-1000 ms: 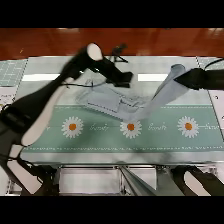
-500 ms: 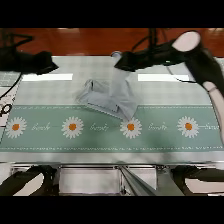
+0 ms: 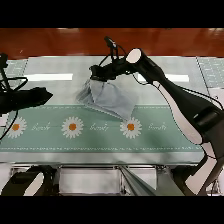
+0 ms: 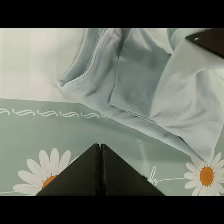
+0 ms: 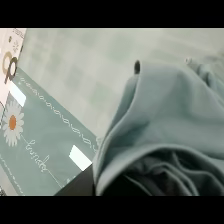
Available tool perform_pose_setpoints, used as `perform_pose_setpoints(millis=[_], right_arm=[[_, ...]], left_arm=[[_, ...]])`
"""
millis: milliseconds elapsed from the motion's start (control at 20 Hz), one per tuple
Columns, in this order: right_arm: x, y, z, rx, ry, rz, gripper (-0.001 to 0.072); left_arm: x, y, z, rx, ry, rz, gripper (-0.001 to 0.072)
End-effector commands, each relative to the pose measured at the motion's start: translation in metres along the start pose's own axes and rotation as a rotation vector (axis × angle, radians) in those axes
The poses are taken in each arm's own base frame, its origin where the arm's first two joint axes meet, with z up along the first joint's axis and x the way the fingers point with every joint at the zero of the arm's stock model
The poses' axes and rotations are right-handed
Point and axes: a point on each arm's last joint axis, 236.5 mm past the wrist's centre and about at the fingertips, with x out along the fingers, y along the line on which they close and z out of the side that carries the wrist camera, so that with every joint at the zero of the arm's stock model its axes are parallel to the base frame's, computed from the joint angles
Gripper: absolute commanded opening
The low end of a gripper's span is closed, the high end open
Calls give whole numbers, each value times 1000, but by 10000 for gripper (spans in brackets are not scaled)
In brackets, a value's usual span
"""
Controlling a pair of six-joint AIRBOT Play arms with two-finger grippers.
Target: Fold the shirts.
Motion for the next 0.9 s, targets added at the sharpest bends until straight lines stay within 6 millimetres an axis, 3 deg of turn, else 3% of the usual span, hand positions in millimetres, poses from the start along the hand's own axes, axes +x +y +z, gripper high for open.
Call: perform_pose_setpoints(millis=[0,100,150,250,350,450,500,600,700,750,850], right_arm=[[23,-3,-12,72,35,34,369],[17,2,-28,76,113,52,407],[8,-4,-38,84,167,34,407],[-32,-30,-55,73,282,-83,407],[-106,-70,-59,21,351,-309,407],[-210,-112,-51,-15,330,-631,407],[-263,-129,-47,-9,276,-780,407],[-332,-149,-54,70,114,-908,407],[-351,-176,-79,189,-79,-915,407],[-342,-191,-99,260,-159,-881,408],[-297,-211,-140,368,-216,-741,408]], left_arm=[[7,8,-4,-15,-21,9,17],[9,10,9,-15,-76,15,17],[9,13,28,-23,-150,20,17],[-2,9,61,-81,-244,-2,17],[-25,-5,88,-76,-311,-32,17],[-44,-14,101,-60,-343,-42,17],[-48,-17,100,-53,-336,-47,17],[-44,-23,82,-45,-268,-58,17],[-33,-29,54,-29,-164,-72,17],[-26,-33,39,-18,-118,-82,17],[-11,-44,13,9,-50,-108,17]])
